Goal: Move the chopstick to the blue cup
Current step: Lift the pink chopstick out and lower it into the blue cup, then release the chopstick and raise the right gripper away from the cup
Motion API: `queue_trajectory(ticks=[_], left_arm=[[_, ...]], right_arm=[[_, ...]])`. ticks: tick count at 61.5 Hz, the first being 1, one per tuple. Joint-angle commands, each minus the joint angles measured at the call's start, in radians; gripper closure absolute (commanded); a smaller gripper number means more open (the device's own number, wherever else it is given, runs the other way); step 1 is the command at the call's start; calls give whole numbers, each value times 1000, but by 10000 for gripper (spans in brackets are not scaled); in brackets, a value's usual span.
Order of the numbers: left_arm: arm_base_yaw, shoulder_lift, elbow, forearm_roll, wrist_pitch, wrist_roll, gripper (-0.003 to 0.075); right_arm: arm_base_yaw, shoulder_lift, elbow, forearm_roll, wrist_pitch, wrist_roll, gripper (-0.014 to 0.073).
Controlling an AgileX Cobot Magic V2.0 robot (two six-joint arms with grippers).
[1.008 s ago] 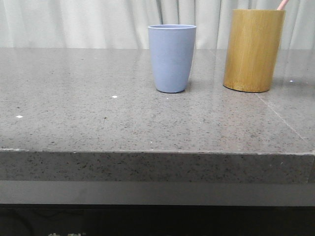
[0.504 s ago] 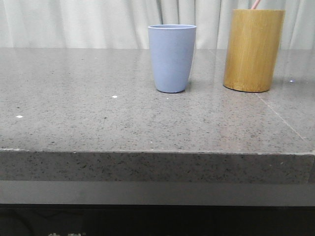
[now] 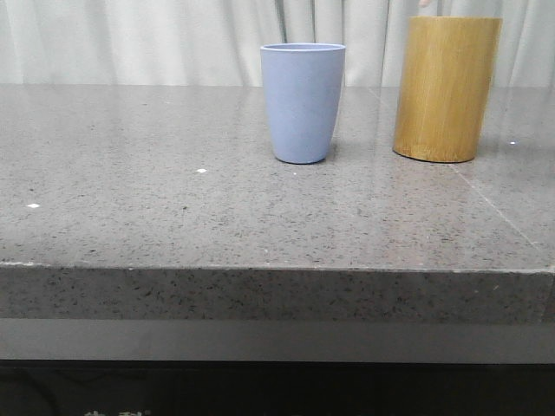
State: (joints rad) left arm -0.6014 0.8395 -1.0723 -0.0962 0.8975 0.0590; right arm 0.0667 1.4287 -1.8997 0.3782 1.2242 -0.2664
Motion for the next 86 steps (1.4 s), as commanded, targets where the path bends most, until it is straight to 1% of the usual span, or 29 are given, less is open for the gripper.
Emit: queue_trajectory(ticks=[1, 5, 9, 19, 37, 56, 59, 62, 68, 71, 76, 80, 86], left_arm=[[2, -4, -26, -17, -67, -9, 426], [2, -4, -26, -17, -67, -9, 426], [2, -4, -26, -17, -67, -9, 426], [2, -4, -26, -17, -67, -9, 426], [2, -4, -26, -17, -67, -9, 426], [2, -4, -26, -17, -67, -9, 426], [2, -4, -26, -17, -67, -9, 426], [2, -4, -26, -17, -67, -9, 426], [2, -4, -26, -17, -67, -9, 426], [2, -4, -26, -17, -67, -9, 426], [2, -4, -26, -19, -67, -9, 426], [2, -4, -26, -19, -67, -9, 426], [2, -4, -26, -19, -67, -9, 426]], right_arm=[[69, -34, -32, 54, -64, -36, 644], [137, -27, -32, 43, -86, -36, 644], [182, -17, -32, 38, -99, -36, 644], [250, 44, -32, 5, -111, -36, 644], [258, 156, -32, 2, -119, -36, 644], [258, 225, -30, -3, -135, -36, 631], [258, 228, -30, -3, -135, -36, 605], [258, 228, -30, -3, -134, -36, 554], [258, 228, -30, -3, -134, -36, 426], [258, 228, -30, -3, -136, -36, 344], [258, 227, -32, -3, -136, -36, 265], [258, 223, -38, -3, -133, -36, 240], [258, 211, -68, -8, -109, -36, 242]])
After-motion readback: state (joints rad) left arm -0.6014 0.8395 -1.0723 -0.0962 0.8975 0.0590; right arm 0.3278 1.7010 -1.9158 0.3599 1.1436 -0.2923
